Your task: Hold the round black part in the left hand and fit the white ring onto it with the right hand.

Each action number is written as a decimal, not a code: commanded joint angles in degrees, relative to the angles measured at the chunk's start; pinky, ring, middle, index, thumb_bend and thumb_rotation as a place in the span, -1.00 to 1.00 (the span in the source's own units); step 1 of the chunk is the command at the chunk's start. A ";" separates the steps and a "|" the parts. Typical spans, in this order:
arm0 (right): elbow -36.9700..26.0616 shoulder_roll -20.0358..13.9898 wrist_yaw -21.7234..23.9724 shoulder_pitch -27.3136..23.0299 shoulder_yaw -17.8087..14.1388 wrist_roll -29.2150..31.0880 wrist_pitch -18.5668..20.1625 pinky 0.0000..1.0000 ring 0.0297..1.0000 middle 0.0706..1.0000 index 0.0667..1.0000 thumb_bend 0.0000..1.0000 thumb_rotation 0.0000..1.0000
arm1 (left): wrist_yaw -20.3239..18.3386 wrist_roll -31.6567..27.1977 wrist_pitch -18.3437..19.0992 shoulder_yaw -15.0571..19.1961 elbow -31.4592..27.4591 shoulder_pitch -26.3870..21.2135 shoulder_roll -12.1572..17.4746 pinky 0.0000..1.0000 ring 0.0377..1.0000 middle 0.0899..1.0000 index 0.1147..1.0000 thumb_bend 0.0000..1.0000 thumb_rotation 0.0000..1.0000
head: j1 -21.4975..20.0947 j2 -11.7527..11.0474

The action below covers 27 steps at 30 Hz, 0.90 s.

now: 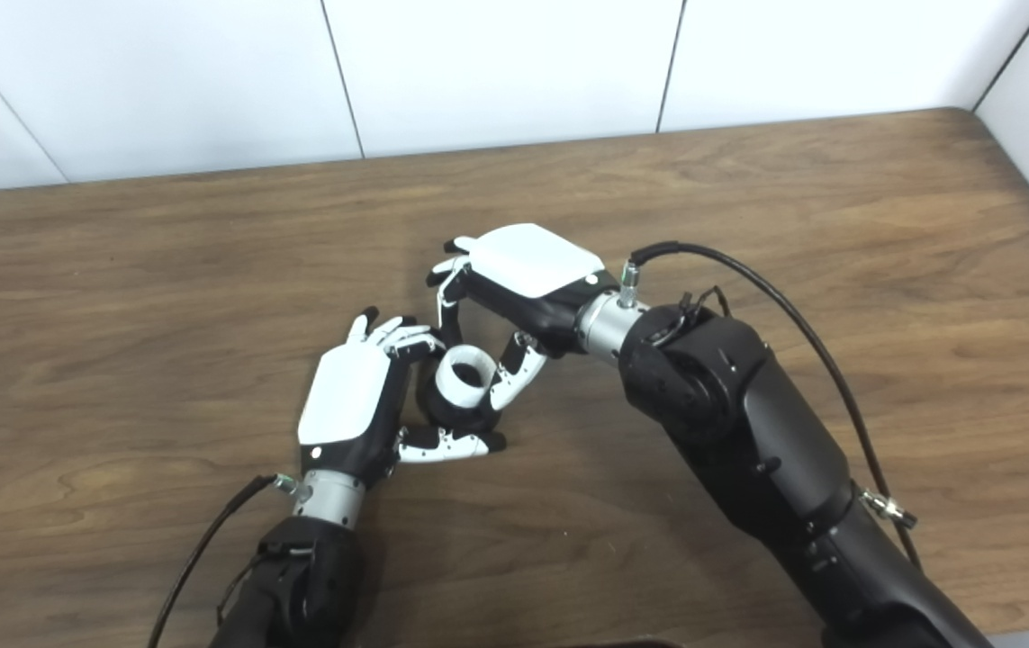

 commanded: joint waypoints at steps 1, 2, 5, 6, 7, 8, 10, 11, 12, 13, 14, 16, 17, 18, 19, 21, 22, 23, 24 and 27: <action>-1.06 0.28 -0.31 -1.52 -0.28 0.25 -0.42 0.87 0.90 0.69 0.14 0.65 -0.58 | -1.12 0.91 1.18 -0.86 1.74 -0.08 -1.07 1.00 0.74 0.49 -0.17 0.05 -0.89 | -0.07 0.09; -1.01 0.25 -0.36 -1.55 -0.30 0.31 -0.46 0.86 0.90 0.69 0.18 0.74 -0.56 | -1.09 1.06 1.17 -0.93 1.80 -0.16 -1.03 1.00 0.74 0.48 -0.17 0.05 -0.89 | -0.17 0.11; -0.86 0.16 -0.45 -1.55 -0.31 0.33 -0.58 0.86 0.90 0.69 0.25 0.83 -0.51 | -1.13 1.15 1.19 -1.07 1.96 -0.31 -0.98 1.00 0.74 0.48 -0.17 0.05 -0.89 | -0.22 0.18; -0.78 0.16 -0.58 -1.51 -0.31 0.33 -0.68 0.85 0.90 0.70 0.26 0.84 -0.50 | -1.17 1.06 1.19 -1.08 1.96 -0.31 -1.01 1.00 0.74 0.48 -0.17 0.05 -0.89 | -0.22 0.18; -0.71 0.14 -0.69 -1.48 -0.32 0.35 -0.77 0.85 0.90 0.70 0.27 0.85 -0.49 | -1.19 0.99 1.20 -1.08 1.98 -0.33 -1.04 1.00 0.74 0.48 -0.17 0.05 -0.89 | -0.12 0.18; -0.64 0.16 -0.87 -1.41 -0.34 0.42 -0.89 0.85 0.90 0.70 0.27 0.85 -0.49 | -1.25 0.99 1.25 -1.09 1.94 -0.31 -1.07 1.00 0.75 0.49 -0.17 0.05 -0.89 | -0.12 0.18; -0.54 0.14 -1.03 -1.33 -0.27 0.36 -1.09 0.84 0.90 0.70 0.29 0.86 -0.47 | -1.33 1.32 1.43 -1.22 1.87 -0.31 -1.09 1.00 0.75 0.49 -0.17 0.05 -0.89 | -0.08 0.19; -0.57 0.17 -0.93 -1.36 -0.17 0.21 -1.05 0.84 0.90 0.70 0.30 0.86 -0.47 | -1.36 1.43 1.49 -1.27 1.84 -0.31 -1.08 1.00 0.75 0.49 -0.17 0.05 -0.89 | -0.08 0.19; -0.64 0.22 -0.72 -1.42 -0.08 0.02 -0.90 0.84 0.90 0.70 0.31 0.86 -0.46 | -1.36 1.50 1.51 -1.31 1.83 -0.31 -1.05 1.00 0.74 0.49 -0.17 0.05 -0.89 | -0.08 0.19; -0.67 0.28 -0.58 -1.48 -0.03 -0.05 -0.76 0.84 0.90 0.70 0.32 0.86 -0.46 | -1.40 1.56 1.54 -1.35 1.80 -0.32 -1.02 1.00 0.74 0.48 -0.17 0.05 -0.89 | -0.08 0.19; -0.70 0.33 -0.47 -1.52 -0.02 -0.04 -0.61 0.83 0.90 0.70 0.33 0.86 -0.46 | -1.49 1.58 1.62 -1.38 1.75 -0.33 -1.01 1.00 0.74 0.48 -0.17 0.05 -0.89 | -0.08 0.19; -0.68 0.39 -0.36 -1.63 -0.06 0.01 -0.39 0.83 0.90 0.71 0.34 0.87 -0.45 | -1.61 1.62 1.71 -1.45 1.69 -0.39 -0.97 1.00 0.74 0.49 -0.17 0.05 -0.89 | -0.19 0.24; -0.74 0.42 -0.21 -1.69 -0.08 -0.03 -0.21 0.83 0.90 0.71 0.35 0.87 -0.45 | -1.58 1.58 1.70 -1.47 1.66 -0.39 -0.95 1.00 0.74 0.49 -0.17 0.05 -0.89 | -0.19 0.24; -0.80 0.44 -0.21 -1.74 -0.11 -0.02 -0.18 0.84 0.90 0.71 0.36 0.88 -0.45 | -1.51 1.64 1.71 -1.51 1.70 -0.40 -0.93 1.00 0.74 0.49 -0.17 0.05 -0.89 | -0.19 0.24; -0.86 0.44 -0.24 -1.78 -0.19 0.07 -0.15 0.83 0.90 0.71 0.37 0.90 -0.45 | -1.41 1.61 1.68 -1.51 1.78 -0.40 -0.92 1.00 0.74 0.48 -0.17 0.05 -0.89 | -0.19 0.24; -0.92 0.37 -0.25 -1.85 -0.42 0.32 -0.07 0.83 0.91 0.72 0.39 0.92 -0.43 | -1.21 1.53 1.63 -1.49 2.04 -0.43 -0.94 1.00 0.74 0.48 -0.17 0.05 -0.89 | -0.22 0.13; -1.01 0.32 -0.15 -1.91 -0.59 0.47 0.08 0.84 0.93 0.74 0.42 0.93 -0.41 | -1.17 1.42 1.63 -1.45 2.14 -0.43 -0.97 1.00 0.74 0.48 -0.17 0.05 -0.89 | -0.22 0.13; -1.09 0.29 -0.18 -1.95 -0.91 0.73 0.26 0.84 0.93 0.75 0.43 0.94 -0.41 | -1.10 1.20 1.58 -1.36 2.18 -0.40 -1.02 1.00 0.75 0.49 -0.17 0.05 -0.89 | -0.22 0.13; -1.18 0.16 -0.10 -2.03 -1.19 0.85 0.41 0.85 0.94 0.75 0.45 0.96 -0.41 | -1.14 1.06 1.61 -1.29 2.18 -0.37 -1.05 1.00 0.75 0.49 -0.17 0.05 -0.89 | -0.22 0.13; -1.59 -0.30 0.37 -2.27 -1.82 0.75 0.72 0.88 0.98 0.81 0.53 1.00 -0.36 | -0.95 0.70 1.43 -1.12 2.31 -0.35 -1.04 1.00 0.74 0.49 -0.17 0.05 -0.89 | -0.45 -0.08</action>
